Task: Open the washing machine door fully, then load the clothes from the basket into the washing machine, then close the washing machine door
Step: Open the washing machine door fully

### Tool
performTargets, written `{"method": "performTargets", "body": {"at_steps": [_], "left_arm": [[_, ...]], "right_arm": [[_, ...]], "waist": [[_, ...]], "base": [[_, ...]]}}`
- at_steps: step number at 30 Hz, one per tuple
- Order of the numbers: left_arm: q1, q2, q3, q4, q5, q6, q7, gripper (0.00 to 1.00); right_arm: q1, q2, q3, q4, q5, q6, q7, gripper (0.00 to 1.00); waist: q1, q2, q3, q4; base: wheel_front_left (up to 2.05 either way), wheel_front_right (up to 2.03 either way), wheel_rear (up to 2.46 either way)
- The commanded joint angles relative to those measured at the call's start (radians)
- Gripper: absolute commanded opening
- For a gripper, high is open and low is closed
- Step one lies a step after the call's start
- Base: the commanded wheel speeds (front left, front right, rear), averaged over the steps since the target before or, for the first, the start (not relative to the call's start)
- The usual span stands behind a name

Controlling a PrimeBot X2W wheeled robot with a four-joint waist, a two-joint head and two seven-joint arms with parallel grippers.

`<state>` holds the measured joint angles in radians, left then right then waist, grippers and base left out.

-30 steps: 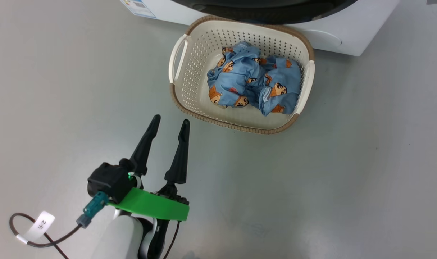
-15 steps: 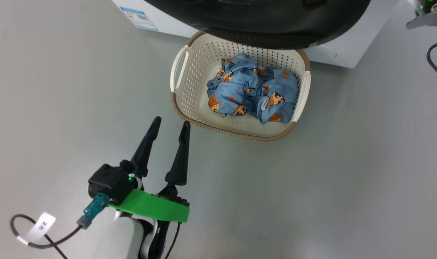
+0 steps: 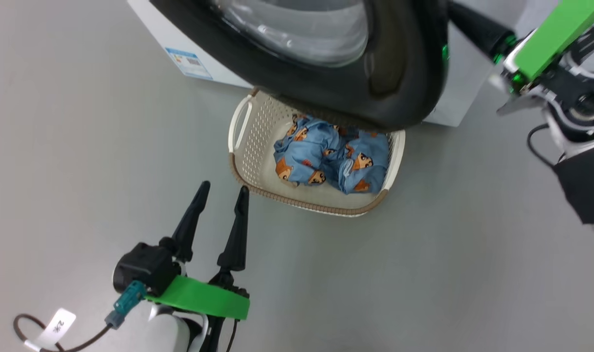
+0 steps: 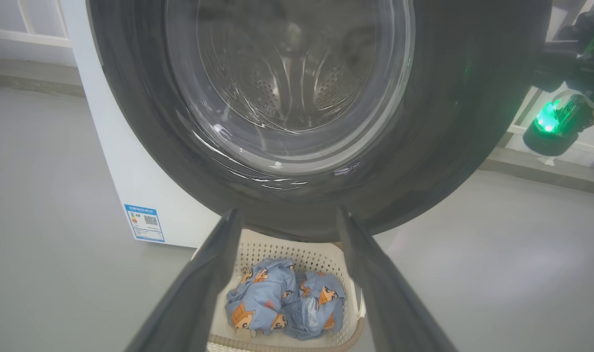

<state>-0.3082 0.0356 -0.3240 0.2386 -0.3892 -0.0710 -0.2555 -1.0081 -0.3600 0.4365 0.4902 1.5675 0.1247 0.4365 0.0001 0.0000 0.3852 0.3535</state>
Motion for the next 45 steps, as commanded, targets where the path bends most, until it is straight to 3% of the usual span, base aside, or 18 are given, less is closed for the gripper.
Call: {"method": "performTargets", "body": {"at_steps": [1, 10, 27, 45], "left_arm": [[0.019, 0.015, 0.039, -0.013, 0.01, -0.005, -0.006, 1.0], [0.084, 0.015, 0.075, -0.004, 0.036, -0.017, -0.006, 1.0], [0.184, 0.015, 0.117, -0.011, 0.065, -0.029, -0.006, 1.0], [0.21, 0.015, 0.128, -0.011, 0.078, -0.041, -0.006, 1.0]], "right_arm": [[0.028, 0.04, 0.024, -0.037, 0.01, 0.006, 0.017, 0.0], [0.113, 0.075, 0.06, -0.058, 0.019, 0.006, 0.05, 0.0], [0.283, 0.164, 0.094, -0.119, 0.035, 0.006, 0.091, 0.0], [0.356, 0.262, 0.129, -0.135, 0.023, 0.006, 0.124, 0.0]], "waist": [[0.0, 0.0, -0.038, -0.015], [0.0, 0.0, -0.123, -0.022], [0.0, 0.0, -0.251, 0.035], [0.0, 0.0, -0.304, 0.072]], "base": [[0.0, 0.0, 0.0], [0.0, 0.0, 0.0], [0.0, 0.0, 0.0], [0.0, 0.0, 0.0]]}}
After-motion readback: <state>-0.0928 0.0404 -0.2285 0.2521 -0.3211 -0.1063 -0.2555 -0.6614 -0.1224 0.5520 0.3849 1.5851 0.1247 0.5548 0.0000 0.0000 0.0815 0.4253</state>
